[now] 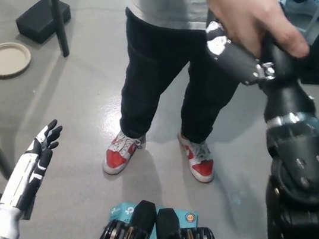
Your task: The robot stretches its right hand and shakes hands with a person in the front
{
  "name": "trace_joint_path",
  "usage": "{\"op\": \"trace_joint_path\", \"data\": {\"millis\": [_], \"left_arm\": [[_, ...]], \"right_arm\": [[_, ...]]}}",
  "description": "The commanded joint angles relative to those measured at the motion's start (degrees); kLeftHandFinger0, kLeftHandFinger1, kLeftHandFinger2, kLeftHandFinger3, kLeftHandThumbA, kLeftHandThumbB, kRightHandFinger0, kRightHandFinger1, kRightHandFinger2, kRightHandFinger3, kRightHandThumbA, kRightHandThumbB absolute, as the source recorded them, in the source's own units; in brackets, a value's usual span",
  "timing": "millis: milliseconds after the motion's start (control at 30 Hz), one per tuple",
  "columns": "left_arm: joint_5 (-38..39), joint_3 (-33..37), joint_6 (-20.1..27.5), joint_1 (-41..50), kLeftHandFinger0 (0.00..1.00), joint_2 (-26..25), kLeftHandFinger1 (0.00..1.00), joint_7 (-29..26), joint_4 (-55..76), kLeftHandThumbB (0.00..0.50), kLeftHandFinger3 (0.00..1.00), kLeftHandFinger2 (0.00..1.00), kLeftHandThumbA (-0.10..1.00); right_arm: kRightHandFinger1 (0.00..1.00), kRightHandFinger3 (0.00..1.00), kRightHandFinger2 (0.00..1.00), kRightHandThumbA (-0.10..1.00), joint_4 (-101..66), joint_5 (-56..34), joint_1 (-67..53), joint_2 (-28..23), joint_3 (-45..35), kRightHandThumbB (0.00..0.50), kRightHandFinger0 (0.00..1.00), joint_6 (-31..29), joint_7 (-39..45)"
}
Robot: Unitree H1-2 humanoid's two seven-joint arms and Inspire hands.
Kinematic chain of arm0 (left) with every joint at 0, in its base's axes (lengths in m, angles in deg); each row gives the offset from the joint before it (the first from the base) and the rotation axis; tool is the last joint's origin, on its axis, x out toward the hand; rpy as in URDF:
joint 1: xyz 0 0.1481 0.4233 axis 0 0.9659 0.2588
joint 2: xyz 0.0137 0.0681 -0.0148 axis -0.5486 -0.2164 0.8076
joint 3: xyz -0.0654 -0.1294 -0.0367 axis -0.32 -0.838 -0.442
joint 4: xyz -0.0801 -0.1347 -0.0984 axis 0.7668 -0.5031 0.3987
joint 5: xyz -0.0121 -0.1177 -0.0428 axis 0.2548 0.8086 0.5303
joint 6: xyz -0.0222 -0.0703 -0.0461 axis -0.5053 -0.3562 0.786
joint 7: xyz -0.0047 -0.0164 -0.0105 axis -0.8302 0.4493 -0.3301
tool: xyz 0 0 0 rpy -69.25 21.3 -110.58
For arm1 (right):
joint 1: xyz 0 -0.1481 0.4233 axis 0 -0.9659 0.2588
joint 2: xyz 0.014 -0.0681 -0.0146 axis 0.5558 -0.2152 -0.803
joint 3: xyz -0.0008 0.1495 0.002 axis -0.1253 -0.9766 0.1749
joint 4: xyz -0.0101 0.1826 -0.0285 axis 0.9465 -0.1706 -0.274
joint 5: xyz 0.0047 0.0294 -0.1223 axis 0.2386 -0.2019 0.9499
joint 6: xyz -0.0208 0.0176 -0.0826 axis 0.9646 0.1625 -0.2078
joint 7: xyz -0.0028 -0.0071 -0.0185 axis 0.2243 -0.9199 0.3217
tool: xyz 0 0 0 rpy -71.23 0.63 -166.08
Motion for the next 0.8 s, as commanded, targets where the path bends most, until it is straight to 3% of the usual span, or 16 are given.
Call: {"op": "trace_joint_path", "data": {"millis": [0, 167, 300, 367, 567, 600, 667, 700, 767], "left_arm": [[0.3, 0.3, 1.5, -1.6, 1.0, -0.9, 1.0, 0.2, 0.6, 0.132, 1.0, 1.0, 1.0], [-0.9, 0.7, 0.5, -1.7, 1.0, -1.1, 1.0, 0.2, 1.0, 0.139, 1.0, 1.0, 1.0], [-0.9, 0.7, 0.4, -1.9, 1.0, -1.0, 1.0, 0.1, 1.0, 0.135, 1.0, 1.0, 1.0], [-0.6, 0.7, 0.8, -2.7, 1.0, -1.1, 1.0, 0.2, 0.6, 0.126, 1.0, 1.0, 1.0], [-1.0, 0.9, -0.4, -2.9, 1.0, -1.3, 1.0, 0.5, 1.0, 0.142, 1.0, 1.0, 1.0], [-0.8, 0.9, -0.4, -3.1, 1.0, -1.5, 1.0, 0.6, 0.9, 0.134, 1.0, 1.0, 1.0], [-1.0, 1.0, -0.2, -3.2, 1.0, -1.6, 1.0, 0.4, 0.9, 0.131, 1.0, 1.0, 1.0], [-1.0, 1.0, -0.4, -3.3, 1.0, -1.7, 1.0, 0.5, 0.9, 0.133, 1.0, 1.0, 1.0], [-0.9, 1.0, -0.5, -3.3, 1.0, -1.8, 1.0, 0.4, 0.9, 0.134, 1.0, 1.0, 1.0]], "right_arm": [[1.0, 1.0, 1.0, 0.19, 23.5, 2.0, 8.4, -0.7, -0.7, 0.26, 1.0, -3.8, -3.2], [1.0, 1.0, 1.0, 0.18, 49.1, 0.2, 14.8, -0.6, -1.6, 0.259, 1.0, -10.9, -5.2], [1.0, 1.0, 1.0, 0.19, 53.1, 0.0, 16.2, -0.5, -1.7, 0.259, 1.0, -12.5, -5.7], [1.0, 1.0, 1.0, 0.26, 59.9, 0.6, 18.5, -0.3, -0.8, 0.264, 1.0, -13.8, -6.1], [1.0, 1.0, 1.0, 0.29, 59.5, 0.6, 17.8, -0.1, -0.5, 0.272, 1.0, -16.1, -6.0], [1.0, 1.0, 1.0, 0.37, 55.3, 0.8, 16.3, -0.3, -0.1, 0.297, 1.0, -15.0, -5.0], [1.0, 1.0, 1.0, 0.38, 53.9, 0.8, 15.9, -0.4, 0.0, 0.301, 1.0, -14.6, -4.6], [1.0, 1.0, 1.0, 0.5, 47.2, 1.1, 13.9, -1.1, 0.9, 0.356, 1.0, -12.5, -2.5], [1.0, 1.0, 1.0, 0.51, 46.1, 1.1, 13.5, -1.2, 1.2, 0.357, 1.0, -12.0, -2.2]]}}
